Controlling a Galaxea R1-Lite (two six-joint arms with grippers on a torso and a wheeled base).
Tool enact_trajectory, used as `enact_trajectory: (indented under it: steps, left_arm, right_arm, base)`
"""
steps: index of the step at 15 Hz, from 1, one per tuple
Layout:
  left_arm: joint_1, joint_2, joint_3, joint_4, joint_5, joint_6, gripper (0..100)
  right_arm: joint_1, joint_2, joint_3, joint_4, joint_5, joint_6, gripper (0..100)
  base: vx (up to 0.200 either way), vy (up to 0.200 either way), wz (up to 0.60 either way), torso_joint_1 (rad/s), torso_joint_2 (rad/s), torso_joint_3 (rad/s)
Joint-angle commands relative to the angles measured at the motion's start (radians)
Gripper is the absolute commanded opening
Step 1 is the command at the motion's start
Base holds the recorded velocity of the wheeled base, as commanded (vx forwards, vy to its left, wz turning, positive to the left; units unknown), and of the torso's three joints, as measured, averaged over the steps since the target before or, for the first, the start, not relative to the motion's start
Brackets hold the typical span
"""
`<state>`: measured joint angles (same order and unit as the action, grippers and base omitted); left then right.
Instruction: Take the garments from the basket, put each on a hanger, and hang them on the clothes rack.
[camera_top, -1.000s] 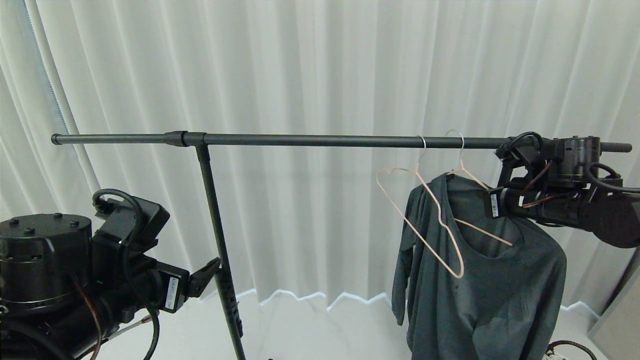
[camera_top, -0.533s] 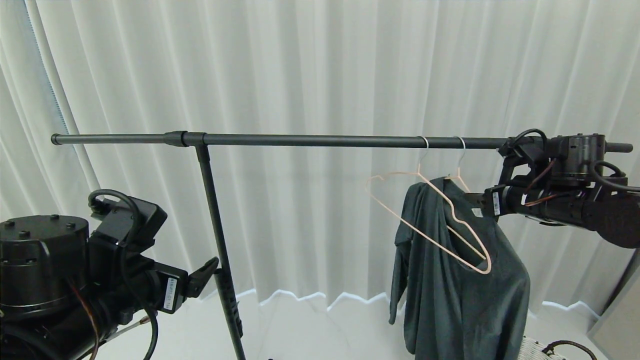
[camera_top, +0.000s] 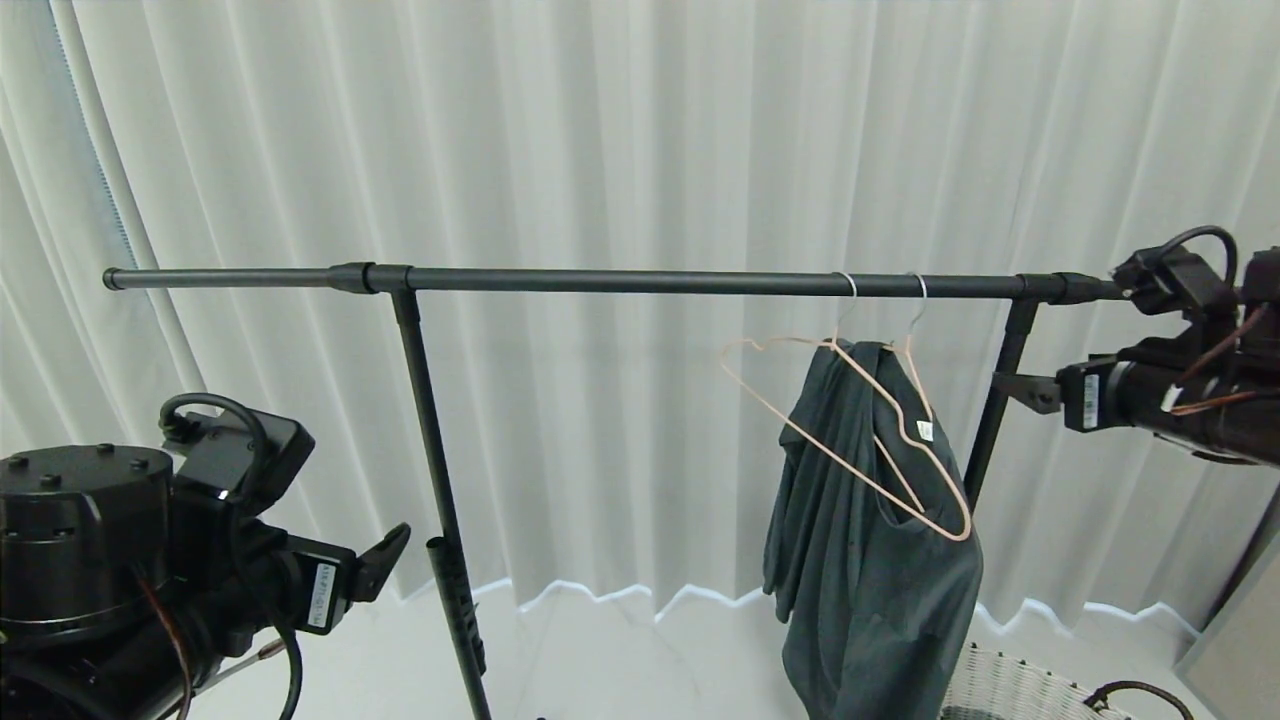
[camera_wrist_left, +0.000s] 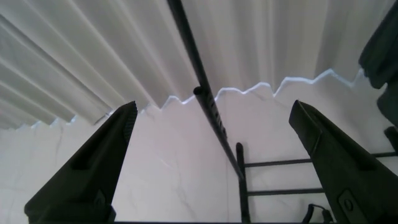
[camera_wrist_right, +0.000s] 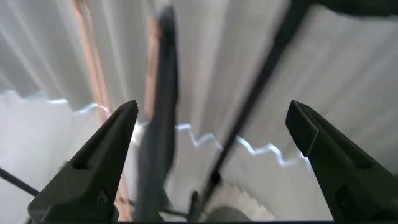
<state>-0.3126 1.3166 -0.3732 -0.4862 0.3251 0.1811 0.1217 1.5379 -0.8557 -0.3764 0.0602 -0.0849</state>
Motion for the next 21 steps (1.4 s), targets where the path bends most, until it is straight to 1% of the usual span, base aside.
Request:
enact_trajectory:
  steps: [1,3,4,5,7,9,10,11,12,14,15,18,19,21]
  left_arm:
    - [0.009,0.004,0.005,0.000,0.022,-0.002,100]
    - [0.040,0.003,0.037,0.000,0.025,-0.003,100]
    - [0.064,-0.004,0.066,-0.002,0.025,-0.005,100]
    - [0.089,-0.014,0.096,-0.002,0.025,-0.005,100]
    - [0.133,-0.046,0.142,0.000,0.025,-0.034,100]
    - [0.171,-0.069,0.183,0.000,0.025,-0.049,100]
    - [0.193,-0.080,0.217,0.000,0.025,-0.051,100]
    - [0.198,-0.091,0.247,-0.002,0.025,-0.061,100]
    - [0.196,-0.105,0.277,-0.002,0.025,-0.089,100]
    - [0.198,-0.129,0.341,-0.002,0.025,-0.114,100]
    - [0.201,-0.146,0.373,0.001,0.026,-0.114,100]
    - [0.201,-0.166,0.373,0.015,0.026,-0.112,100]
    - [0.201,-0.166,0.373,0.037,0.028,-0.114,100]
    - [0.194,-0.212,0.373,0.152,0.040,-0.114,100]
  right_arm:
    - [-0.102,-0.177,0.107,0.070,-0.007,-0.056,100]
    - [-0.148,-0.237,0.179,0.079,-0.010,-0.078,100]
    - [-0.183,-0.265,0.231,0.079,-0.023,-0.130,100]
    - [-0.220,-0.283,0.288,0.074,-0.051,-0.203,100]
    - [-0.290,-0.305,0.356,0.071,-0.088,-0.311,100]
    - [-0.309,-0.305,0.371,0.071,-0.097,-0.317,100]
    - [-0.317,-0.308,0.385,0.067,-0.122,-0.319,100]
    - [-0.317,-0.311,0.403,0.047,-0.145,-0.319,100]
    - [-0.317,-0.311,0.420,0.016,-0.154,-0.320,100]
    - [-0.317,-0.311,0.451,-0.030,-0.158,-0.334,100]
    - [-0.321,-0.311,0.462,-0.038,-0.172,-0.355,100]
    - [-0.318,-0.306,0.462,-0.038,-0.175,-0.365,100]
    - [-0.318,-0.305,0.462,-0.038,-0.177,-0.365,100]
    - [-0.320,-0.311,0.462,-0.038,-0.177,-0.363,100]
  base:
    - [-0.200,0.000,0.00,0.002,0.01,-0.002]
    - [-0.200,0.000,0.00,0.002,0.00,0.000]
    - [-0.200,0.000,0.00,0.012,0.01,-0.007]
    - [-0.200,0.000,0.00,-0.007,0.00,0.002]
    - [-0.200,0.000,0.00,-0.007,0.00,0.007]
    - [-0.200,0.000,0.00,0.007,0.00,-0.005]
    - [-0.200,0.000,0.00,-0.002,0.00,0.002]
    - [-0.200,0.000,0.00,0.002,0.00,0.007]
    - [-0.200,0.000,0.00,0.007,0.00,-0.002]
    - [-0.200,0.000,0.00,0.005,0.00,0.005]
    - [0.000,0.000,0.00,0.000,0.00,0.000]
    - [0.000,0.000,0.00,0.000,0.00,0.000]
    - [0.000,0.000,0.00,0.000,0.00,0.000]
    - [0.000,0.000,0.00,-0.035,0.07,0.035]
